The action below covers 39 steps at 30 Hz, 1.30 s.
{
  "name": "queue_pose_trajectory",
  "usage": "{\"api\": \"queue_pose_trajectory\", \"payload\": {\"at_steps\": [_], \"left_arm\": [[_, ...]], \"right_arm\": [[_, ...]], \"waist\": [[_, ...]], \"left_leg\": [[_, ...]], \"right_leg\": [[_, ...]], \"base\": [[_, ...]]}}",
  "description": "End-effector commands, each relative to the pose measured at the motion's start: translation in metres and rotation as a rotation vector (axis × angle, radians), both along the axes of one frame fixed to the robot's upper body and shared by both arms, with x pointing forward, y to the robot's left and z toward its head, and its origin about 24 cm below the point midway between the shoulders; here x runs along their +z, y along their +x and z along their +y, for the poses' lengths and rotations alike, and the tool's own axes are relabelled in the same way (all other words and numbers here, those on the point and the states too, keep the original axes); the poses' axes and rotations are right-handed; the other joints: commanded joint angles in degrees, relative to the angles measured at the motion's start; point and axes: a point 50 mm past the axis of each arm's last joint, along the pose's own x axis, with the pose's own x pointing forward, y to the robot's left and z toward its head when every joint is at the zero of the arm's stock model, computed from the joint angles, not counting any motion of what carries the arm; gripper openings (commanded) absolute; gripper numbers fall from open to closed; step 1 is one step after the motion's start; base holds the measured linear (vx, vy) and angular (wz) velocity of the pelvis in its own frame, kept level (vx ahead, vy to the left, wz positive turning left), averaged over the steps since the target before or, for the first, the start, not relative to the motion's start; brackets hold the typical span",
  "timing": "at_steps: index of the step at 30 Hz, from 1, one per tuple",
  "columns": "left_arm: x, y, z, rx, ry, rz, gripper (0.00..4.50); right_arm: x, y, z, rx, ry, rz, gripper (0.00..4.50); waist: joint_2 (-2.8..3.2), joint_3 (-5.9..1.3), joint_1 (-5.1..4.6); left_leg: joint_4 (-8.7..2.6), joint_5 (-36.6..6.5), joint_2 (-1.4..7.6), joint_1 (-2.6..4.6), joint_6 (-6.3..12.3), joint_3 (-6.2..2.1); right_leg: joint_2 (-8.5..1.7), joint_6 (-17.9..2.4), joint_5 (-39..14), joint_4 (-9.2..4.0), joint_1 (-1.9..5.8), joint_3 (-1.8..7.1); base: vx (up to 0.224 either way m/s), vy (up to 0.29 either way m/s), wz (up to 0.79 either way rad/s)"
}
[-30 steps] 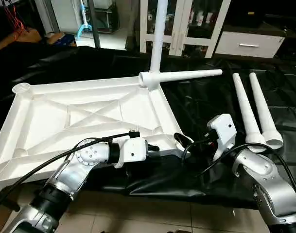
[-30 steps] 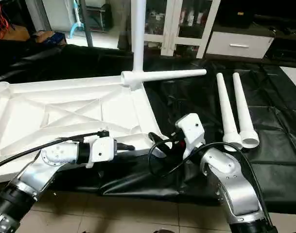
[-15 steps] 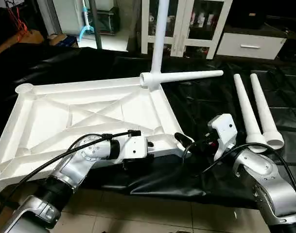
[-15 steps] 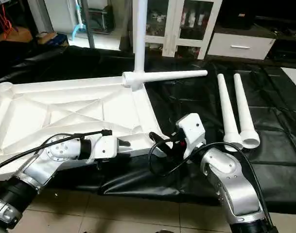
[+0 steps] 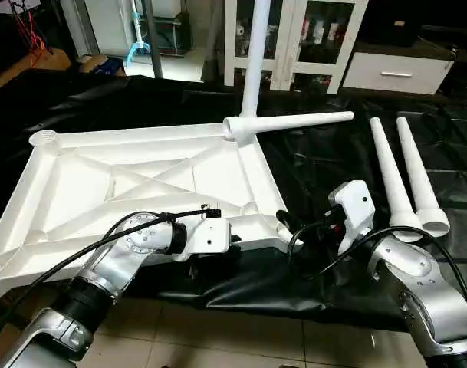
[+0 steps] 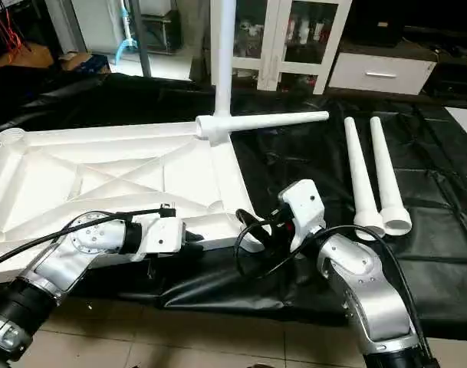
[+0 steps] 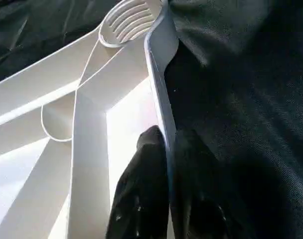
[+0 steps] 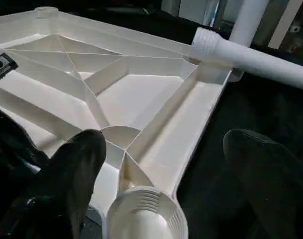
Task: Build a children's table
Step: Insert table leg to table base
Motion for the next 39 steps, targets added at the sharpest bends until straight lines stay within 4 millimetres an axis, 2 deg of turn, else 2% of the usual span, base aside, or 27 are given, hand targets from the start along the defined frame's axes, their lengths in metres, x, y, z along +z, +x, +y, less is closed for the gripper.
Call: {"api": "queue_pose_trajectory", "payload": {"at_steps": [1,7,19,20,21,22,25,29,34,35,36,39], "left_arm": [[-0.011,-0.009,0.002,-0.080,0.069,0.033,0.09],[-0.015,-0.016,0.004,-0.151,0.096,0.032,0.03],[-0.017,-0.022,0.004,-0.243,0.115,0.005,0.02],[-0.017,-0.022,0.004,-0.252,0.115,-0.002,0.02],[-0.015,-0.024,0.003,-0.298,0.119,-0.029,0.02],[-0.015,-0.024,0.003,-0.299,0.119,-0.029,0.02],[-0.015,-0.024,0.002,-0.316,0.115,-0.039,0.02],[-0.013,-0.021,0.000,-0.332,0.115,-0.063,0.02],[-0.006,-0.011,0.001,-0.318,0.094,-0.129,0.02],[-0.004,-0.009,0.002,-0.305,0.087,-0.137,0.02],[-0.003,-0.008,0.002,-0.300,0.082,-0.135,0.37],[0.007,-0.004,0.005,-0.242,0.004,-0.128,0.58]], "right_arm": [[0.004,0.000,-0.003,-0.005,-0.012,-0.015,4.25],[0.003,-0.001,-0.003,-0.001,-0.014,-0.013,4.25],[0.003,0.000,-0.002,0.001,-0.017,-0.012,4.25],[0.003,0.000,-0.002,0.001,-0.018,-0.012,4.25],[0.004,0.000,-0.003,0.002,-0.020,-0.012,4.25],[0.004,0.000,-0.003,0.002,-0.020,-0.013,4.25],[0.004,0.000,-0.003,0.002,-0.021,-0.013,4.25],[0.004,0.000,-0.004,0.002,-0.022,-0.012,4.25],[0.004,0.000,-0.004,-0.003,-0.021,-0.015,4.25],[0.004,0.000,-0.004,-0.004,-0.021,-0.015,4.25],[0.004,0.000,-0.004,-0.004,-0.021,-0.015,4.25],[0.005,-0.001,-0.003,-0.010,-0.016,-0.017,4.25]], "waist": [[-0.02,-3.58,0.16],[0.02,-3.46,0.55],[0.02,-3.49,0.84],[0.01,-3.52,0.84],[-0.27,-3.52,0.89],[-0.16,-3.51,0.89],[-0.17,-3.54,0.96],[-0.18,-3.57,0.97],[-0.18,-3.52,0.92],[0.15,-3.58,0.94],[0.01,-3.62,0.90],[-0.11,-3.69,0.79]], "left_leg": [[-3.91,-13.17,0.37,-0.19,1.19,0.33],[-4.09,-14.42,0.48,0.00,0.71,0.32],[-4.13,-14.32,0.49,0.03,0.39,0.35],[-4.11,-14.30,0.47,0.04,0.39,0.36],[-4.10,-14.08,0.47,0.01,0.57,0.35],[-4.13,-14.08,0.51,0.02,0.56,0.35],[-4.03,-14.23,0.58,0.29,0.51,0.51],[-4.07,-13.85,0.54,0.19,0.57,0.56],[-4.11,-14.58,0.42,0.23,0.54,0.60],[-4.12,-14.74,0.41,0.18,0.34,0.53],[-4.11,-14.55,0.44,0.12,0.33,0.55],[-4.12,-13.51,0.48,-0.11,0.27,0.48]], "right_leg": [[-2.80,-8.95,-17.25,-4.13,2.89,1.86],[-2.87,-8.01,-19.47,-4.34,2.68,1.91],[-2.92,-7.93,-18.85,-4.25,2.67,1.94],[-2.90,-7.87,-18.75,-4.22,2.68,1.93],[-2.94,-7.79,-18.89,-4.20,2.69,1.92],[-2.98,-7.75,-18.95,-4.23,2.67,1.95],[-2.94,-8.11,-18.27,-4.15,2.46,2.03],[-2.90,-8.58,-16.71,-3.91,2.62,1.95],[-2.93,-7.96,-18.22,-4.19,2.52,1.80],[-3.06,-7.73,-18.52,-4.10,2.68,1.80],[-3.11,-7.68,-18.29,-4.15,2.73,1.81],[-3.17,-8.24,-16.56,-3.81,2.92,1.78]], "base": [[0.000,0.000,0.00],[0.000,0.000,0.00],[0.000,0.000,0.00],[0.000,0.000,0.00],[0.000,0.000,0.00],[0.000,0.000,0.00],[0.000,0.000,0.00],[0.000,0.000,0.00],[0.000,0.000,0.00],[0.000,0.000,0.00],[0.000,0.000,0.00],[0.000,0.000,0.00]]}}
